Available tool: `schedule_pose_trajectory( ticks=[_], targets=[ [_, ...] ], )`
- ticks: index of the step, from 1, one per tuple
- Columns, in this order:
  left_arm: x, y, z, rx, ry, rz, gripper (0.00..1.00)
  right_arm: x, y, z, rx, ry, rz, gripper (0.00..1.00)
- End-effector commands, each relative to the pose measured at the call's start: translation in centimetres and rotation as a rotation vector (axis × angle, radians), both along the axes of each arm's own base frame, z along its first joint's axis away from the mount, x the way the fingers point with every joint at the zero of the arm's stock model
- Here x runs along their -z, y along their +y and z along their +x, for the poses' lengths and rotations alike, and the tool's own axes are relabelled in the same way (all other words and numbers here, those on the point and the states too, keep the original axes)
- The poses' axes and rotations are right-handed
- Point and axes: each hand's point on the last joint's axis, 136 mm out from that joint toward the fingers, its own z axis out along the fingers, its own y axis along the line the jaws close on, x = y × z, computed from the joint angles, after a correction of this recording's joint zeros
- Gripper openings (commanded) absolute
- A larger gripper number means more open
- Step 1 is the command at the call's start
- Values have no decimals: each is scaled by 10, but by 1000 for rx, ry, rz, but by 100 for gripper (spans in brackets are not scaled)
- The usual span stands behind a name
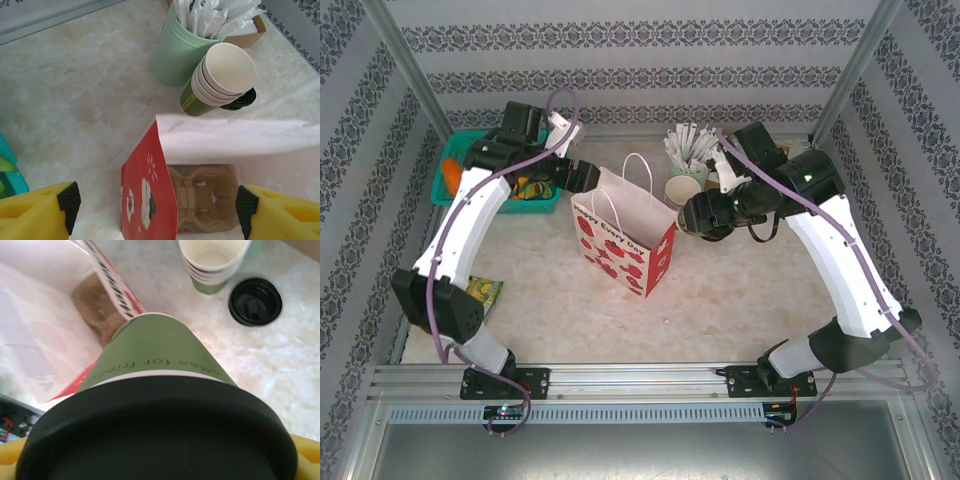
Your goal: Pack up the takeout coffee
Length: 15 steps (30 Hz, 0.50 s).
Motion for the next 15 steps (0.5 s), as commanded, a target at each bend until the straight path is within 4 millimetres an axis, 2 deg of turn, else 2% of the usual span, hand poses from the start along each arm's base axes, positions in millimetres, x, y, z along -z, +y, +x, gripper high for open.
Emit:
schedule_pose_trajectory(
  ticks=[1,7,11,15],
  targets=[
    [14,-5,-2,66,93,10,80,-30,26,2,-91,-89,115,71],
    [14,-18,-2,144,86,6,78,-50,68,15,-197,-163,191,71],
    [20,-14,-6,155,98,52,69,-44,87,29,-229,-179,96,70],
    [23,-11,-11,162,105,69,59,-35,95,40,-223,-169,14,70]
  ],
)
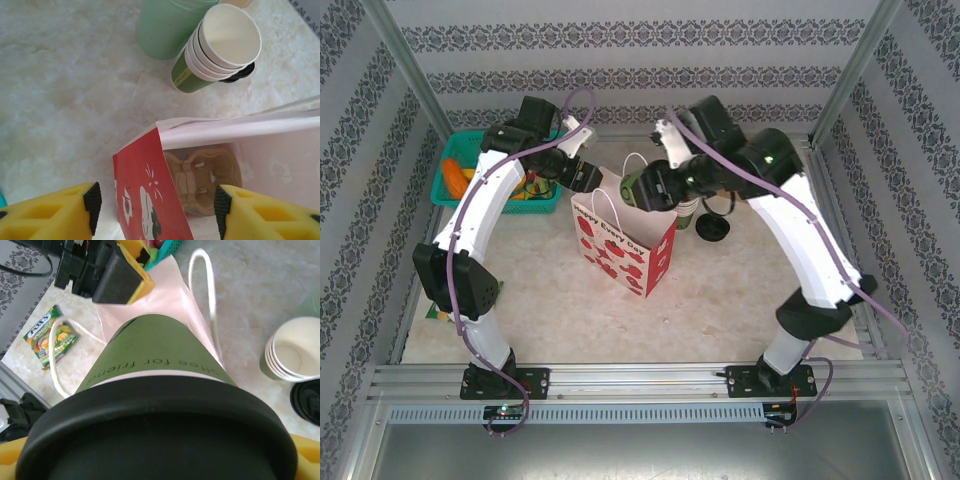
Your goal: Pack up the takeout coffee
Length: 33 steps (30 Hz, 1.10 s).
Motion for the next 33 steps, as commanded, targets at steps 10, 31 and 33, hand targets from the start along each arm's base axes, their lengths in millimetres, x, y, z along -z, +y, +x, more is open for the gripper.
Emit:
schedule_pose_trajectory(
  ticks=[10,31,33],
  targets=[
    [-7,-1,-23,70,-15,21,44,40,14,8,-6,58,-200,70],
    [-15,-9,-27,85,-32,-29,11,73,50,-4,-116,140,-232,69],
    [-13,-9,-28,85,-29,-28,8,78,48,0,-99,137,-255,69]
  ],
)
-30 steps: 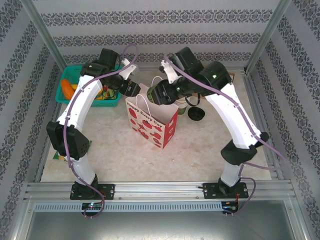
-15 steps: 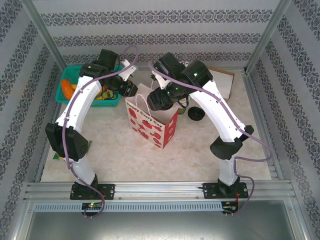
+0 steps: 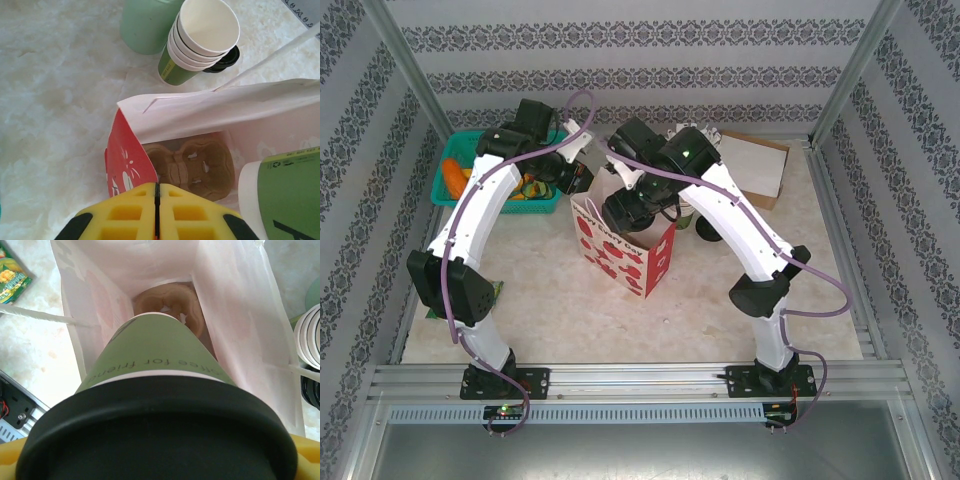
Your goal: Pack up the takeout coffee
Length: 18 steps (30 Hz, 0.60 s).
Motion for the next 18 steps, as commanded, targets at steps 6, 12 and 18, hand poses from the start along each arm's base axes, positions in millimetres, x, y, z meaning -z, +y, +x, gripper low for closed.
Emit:
schedule_pose_trajectory(
  ticks=[6,12,18],
  targets=[
    [-8,-9,-13,32,-2,-35,0,19,-4,2,6,22,-88,69],
    [-6,-10,-17,49,-12,-39,0,32,-10,6,27,35,-143,69],
    [-10,-8,-16,39,-24,-27,0,41,-17,1,-8,60,-202,68]
  ],
)
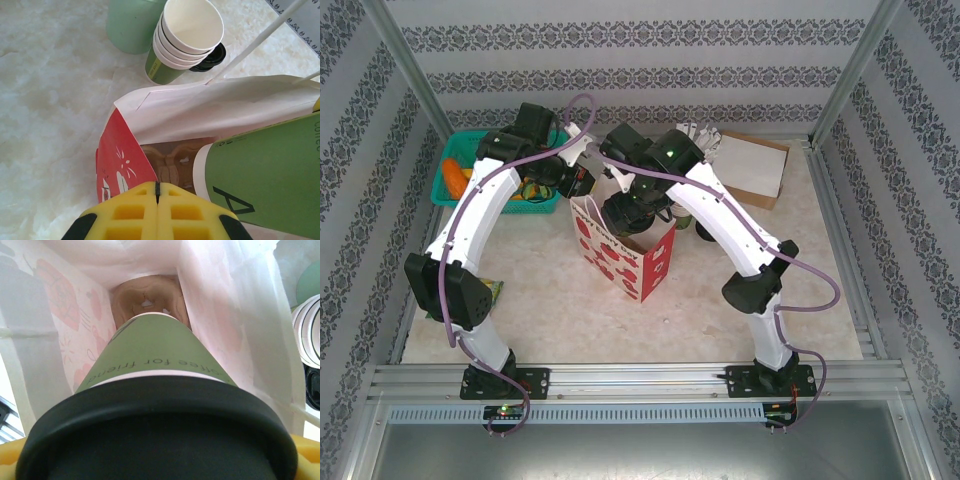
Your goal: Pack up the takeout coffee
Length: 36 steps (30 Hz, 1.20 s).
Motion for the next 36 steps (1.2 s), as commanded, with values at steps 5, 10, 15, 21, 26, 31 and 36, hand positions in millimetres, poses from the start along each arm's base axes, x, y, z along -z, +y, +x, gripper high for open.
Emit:
schedule_pose_trajectory(
  ticks=[5,10,15,21,26,31,36],
  targets=[
    [-9,4,-3,-4,-47,39,0,15,-16,-13,-45,53,-124,68],
    [-10,5,0,-19,-52,43,2,25,-21,-16,-53,72,-172,68],
    [-7,10,3,-30,-59,74,37,29,-20,-17,-61,81,-180,68],
    [-2,4,-8,47,-29,69,48,34,-16,-14,-65,91,-178,68],
    [-4,3,-7,64,-44,67,40,33,-18,-8,-32,75,-181,69],
    [-5,4,-3,58,-63,78,31,31,-34,-3,-3,45,-241,69],
    [-2,3,0,46,-54,75,35,36,-26,-6,-32,57,-237,69]
  ],
)
